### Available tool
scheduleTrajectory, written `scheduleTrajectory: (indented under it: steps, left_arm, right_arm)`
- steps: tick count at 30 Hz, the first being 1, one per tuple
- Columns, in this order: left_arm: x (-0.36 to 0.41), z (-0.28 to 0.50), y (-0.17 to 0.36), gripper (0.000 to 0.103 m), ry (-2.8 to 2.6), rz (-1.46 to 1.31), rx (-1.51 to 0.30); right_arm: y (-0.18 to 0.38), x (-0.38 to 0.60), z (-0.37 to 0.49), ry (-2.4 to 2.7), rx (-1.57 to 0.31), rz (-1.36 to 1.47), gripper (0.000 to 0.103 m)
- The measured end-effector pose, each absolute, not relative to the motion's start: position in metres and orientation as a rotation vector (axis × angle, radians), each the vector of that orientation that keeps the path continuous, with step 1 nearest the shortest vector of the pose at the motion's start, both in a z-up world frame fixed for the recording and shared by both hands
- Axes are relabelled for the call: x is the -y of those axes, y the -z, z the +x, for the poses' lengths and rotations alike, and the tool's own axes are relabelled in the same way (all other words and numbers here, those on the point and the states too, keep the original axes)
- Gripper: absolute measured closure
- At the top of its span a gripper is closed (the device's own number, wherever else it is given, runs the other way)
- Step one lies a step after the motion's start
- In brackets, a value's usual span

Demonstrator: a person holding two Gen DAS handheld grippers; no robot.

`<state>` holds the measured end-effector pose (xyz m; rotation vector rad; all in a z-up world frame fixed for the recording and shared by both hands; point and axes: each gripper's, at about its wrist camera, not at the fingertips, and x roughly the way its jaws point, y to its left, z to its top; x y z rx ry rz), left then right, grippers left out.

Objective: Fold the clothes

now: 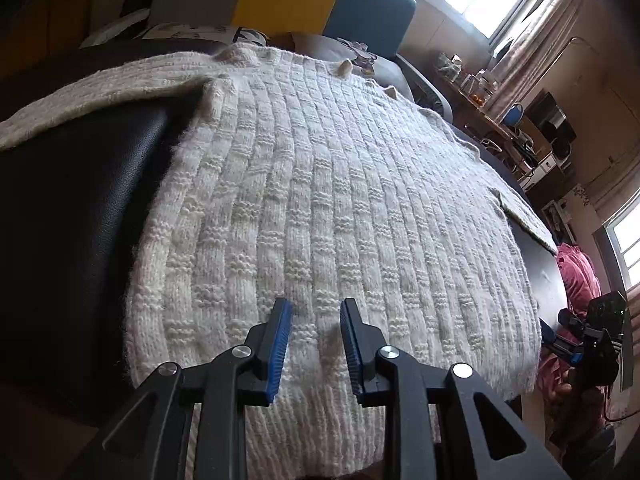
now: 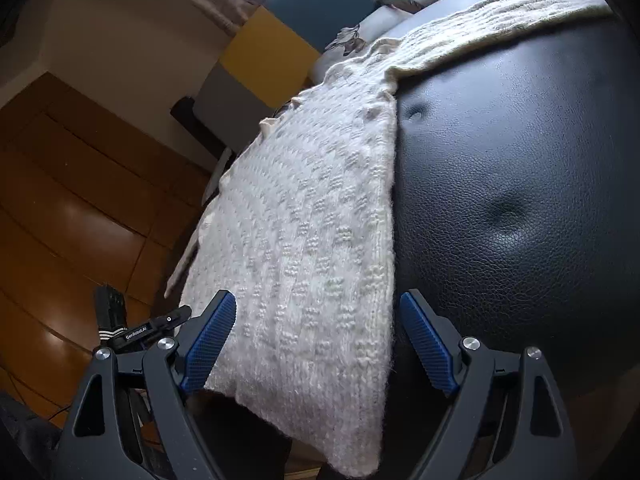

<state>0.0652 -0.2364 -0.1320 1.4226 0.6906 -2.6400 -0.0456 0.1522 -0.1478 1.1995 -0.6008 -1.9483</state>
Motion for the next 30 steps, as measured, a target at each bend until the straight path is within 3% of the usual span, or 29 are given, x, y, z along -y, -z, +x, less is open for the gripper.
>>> scheduleTrajectory:
  steps: [1,3,4,5,11,17,21,27,30]
  left_arm:
    - [0.236,0.065,0.132,0.076,2.640,1.424,-0.684]
    - [0.235,0.064,0.132,0.076,2.642,1.425,-0.672]
    - [0.235,0.064,0.132,0.076,2.643,1.425,-0.666]
    - [0.234,0.065,0.132,0.076,2.645,1.424,-0.660]
    - [0.232,0.065,0.129,0.076,2.657,1.421,-0.620]
    - [0.220,0.064,0.126,0.076,2.687,1.445,-0.464]
    - [0.210,0.064,0.132,0.076,2.695,1.476,-0.328]
    - [0.211,0.069,0.114,0.076,2.787,1.396,-0.334]
    - [0.212,0.068,0.111,0.076,2.767,1.351,-0.260]
  right_arm:
    - [0.148,-0.151,-0.047,1.939,0.591,1.205,0.017]
    - [0.149,-0.149,-0.049,1.983,0.537,1.237,0.041]
    - [0.149,-0.148,-0.049,2.010,0.505,1.256,0.074]
    - [0.151,-0.147,-0.049,2.033,0.477,1.276,0.094]
    - [0.147,-0.145,-0.044,2.078,0.416,1.249,0.095]
    - [0.102,-0.125,-0.046,2.219,0.091,1.152,0.095]
    - [0.128,-0.119,-0.044,2.222,-0.138,1.308,0.095]
    - [0.126,-0.126,-0.047,2.246,-0.118,1.300,0.096]
    - [0.105,-0.111,-0.044,2.320,-0.234,1.209,0.095]
